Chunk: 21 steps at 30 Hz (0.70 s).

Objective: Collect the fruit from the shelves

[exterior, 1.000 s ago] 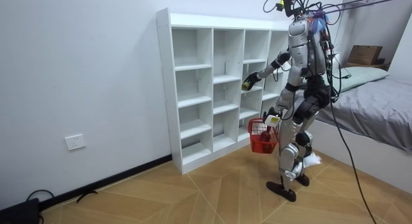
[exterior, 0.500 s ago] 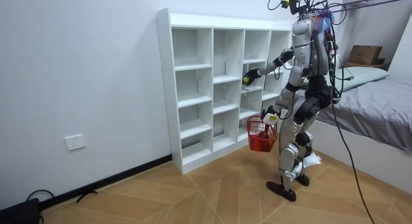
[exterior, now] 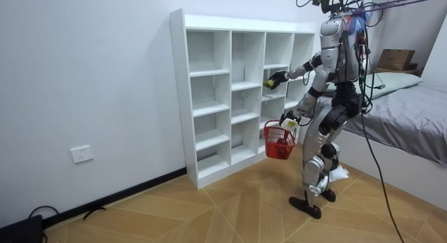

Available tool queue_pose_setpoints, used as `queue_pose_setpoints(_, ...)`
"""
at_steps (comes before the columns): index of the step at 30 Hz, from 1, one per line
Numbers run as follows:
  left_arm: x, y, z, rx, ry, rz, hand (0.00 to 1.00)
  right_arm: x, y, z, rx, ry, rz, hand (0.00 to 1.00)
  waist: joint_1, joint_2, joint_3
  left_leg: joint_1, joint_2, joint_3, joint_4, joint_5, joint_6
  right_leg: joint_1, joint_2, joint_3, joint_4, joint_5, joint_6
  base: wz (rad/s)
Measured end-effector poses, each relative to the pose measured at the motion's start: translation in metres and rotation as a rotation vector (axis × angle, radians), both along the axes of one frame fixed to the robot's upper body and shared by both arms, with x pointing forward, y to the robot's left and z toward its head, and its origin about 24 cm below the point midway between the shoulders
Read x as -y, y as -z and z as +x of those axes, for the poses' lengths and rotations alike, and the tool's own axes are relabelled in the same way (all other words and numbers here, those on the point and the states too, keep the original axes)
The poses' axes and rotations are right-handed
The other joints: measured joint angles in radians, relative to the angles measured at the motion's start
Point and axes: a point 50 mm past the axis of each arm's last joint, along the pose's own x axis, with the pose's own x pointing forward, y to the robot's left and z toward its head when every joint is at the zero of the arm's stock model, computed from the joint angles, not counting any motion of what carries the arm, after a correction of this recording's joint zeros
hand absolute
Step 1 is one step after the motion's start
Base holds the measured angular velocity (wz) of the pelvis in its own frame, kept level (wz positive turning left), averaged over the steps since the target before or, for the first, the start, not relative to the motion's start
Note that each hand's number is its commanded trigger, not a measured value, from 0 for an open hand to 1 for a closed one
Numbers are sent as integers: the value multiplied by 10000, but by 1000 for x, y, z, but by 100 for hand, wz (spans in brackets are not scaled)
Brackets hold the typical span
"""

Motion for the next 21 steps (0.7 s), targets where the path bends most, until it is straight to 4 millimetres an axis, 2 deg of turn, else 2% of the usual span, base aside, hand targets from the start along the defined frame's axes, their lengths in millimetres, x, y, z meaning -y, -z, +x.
queue_pose_setpoints(2, 0, 0, 0, 16, 32, 84, 100, -2, 7, -8, -12, -103, 321, 100, -57, 30, -58, 212, 7, 14, -36, -2, -3, 225, 10, 21, -78, 7, 10, 0)
queue_pose_setpoints(3, 1, -2, 0, 134, 19, 52, 100, -2, 13, -14, -87, -224, 417, 100, -176, 20, -165, 280, 8, 20, -46, -2, -5, 285, 27, 24, -112, 4, 13, 0)
queue_pose_setpoints(5, 2, -7, 0, 404, 9, -39, 100, -4, 21, -23, -212, -489, 500, 100, -312, 26, -202, 507, -17, 64, -107, 3, -10, 527, 120, 87, -269, 17, 39, -2)
queue_pose_setpoints(7, 3, -9, -1, 493, -32, -133, 100, -7, 30, -32, -388, -659, 505, 100, -354, 10, -282, 786, -17, 73, -266, 12, -20, 787, 159, 127, -439, 37, 63, -8)
queue_pose_setpoints(14, 8, -10, -1, 570, 149, -166, 100, -26, 49, -62, -798, -2039, 409, 100, -738, 8, -346, 1507, -53, 100, -665, 59, -63, 1523, 256, 184, -836, 144, 70, -1)
queue_pose_setpoints(19, 12, -19, 2, 922, 69, -348, 100, -40, 64, -78, -1280, -2449, 906, 100, -867, 150, -437, 1639, -50, 100, -789, 57, -65, 1652, 282, 224, -970, 152, 75, -3)
queue_pose_setpoints(21, 16, -23, 3, 1101, 101, -465, 100, -45, 70, -83, -1528, -2720, 920, 100, -871, 243, -437, 1762, -39, 124, -849, 57, -65, 1729, 280, 256, -972, 151, 76, -5)
